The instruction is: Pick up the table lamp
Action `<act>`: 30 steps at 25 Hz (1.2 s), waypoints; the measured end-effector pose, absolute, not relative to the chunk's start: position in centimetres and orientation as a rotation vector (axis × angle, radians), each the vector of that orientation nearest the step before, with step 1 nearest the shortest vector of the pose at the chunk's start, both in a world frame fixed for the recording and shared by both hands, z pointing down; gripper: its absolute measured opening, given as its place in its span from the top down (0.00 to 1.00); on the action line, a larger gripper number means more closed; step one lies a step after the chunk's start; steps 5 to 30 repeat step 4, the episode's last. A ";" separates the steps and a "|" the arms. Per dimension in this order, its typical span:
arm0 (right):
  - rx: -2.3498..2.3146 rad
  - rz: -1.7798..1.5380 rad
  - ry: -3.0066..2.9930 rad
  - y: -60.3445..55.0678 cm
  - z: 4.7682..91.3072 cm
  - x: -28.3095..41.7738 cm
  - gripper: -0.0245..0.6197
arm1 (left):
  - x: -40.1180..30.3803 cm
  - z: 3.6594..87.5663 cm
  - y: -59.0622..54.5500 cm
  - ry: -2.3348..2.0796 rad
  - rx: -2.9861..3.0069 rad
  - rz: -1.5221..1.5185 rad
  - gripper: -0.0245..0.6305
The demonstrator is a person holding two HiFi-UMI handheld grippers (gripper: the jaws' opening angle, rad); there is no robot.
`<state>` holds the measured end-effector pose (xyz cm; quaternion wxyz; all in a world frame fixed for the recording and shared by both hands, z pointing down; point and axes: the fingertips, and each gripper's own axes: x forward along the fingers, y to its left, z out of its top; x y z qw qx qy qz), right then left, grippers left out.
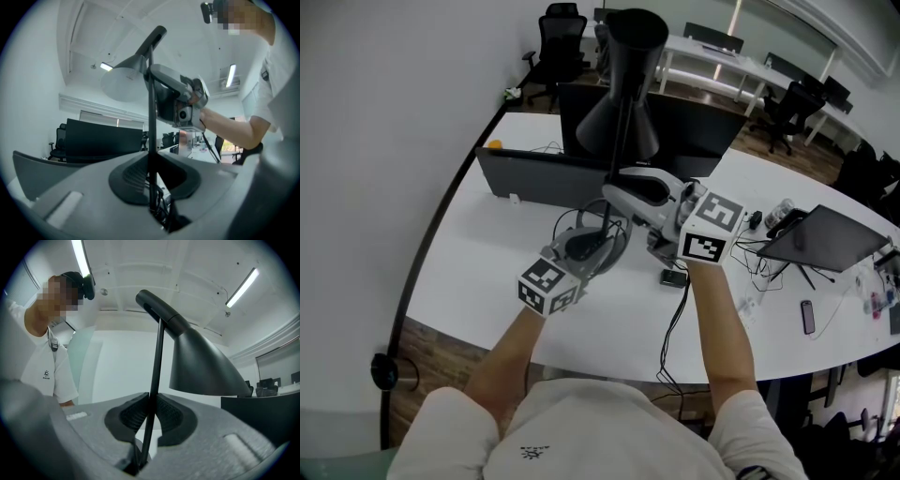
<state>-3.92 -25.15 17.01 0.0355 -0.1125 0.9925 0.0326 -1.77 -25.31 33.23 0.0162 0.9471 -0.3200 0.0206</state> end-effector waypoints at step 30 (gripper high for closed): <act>-0.347 0.097 3.051 -24.9 17.3 -3.8 0.89 | -1.6 33.5 -25.0 -0.989 2.944 0.066 0.89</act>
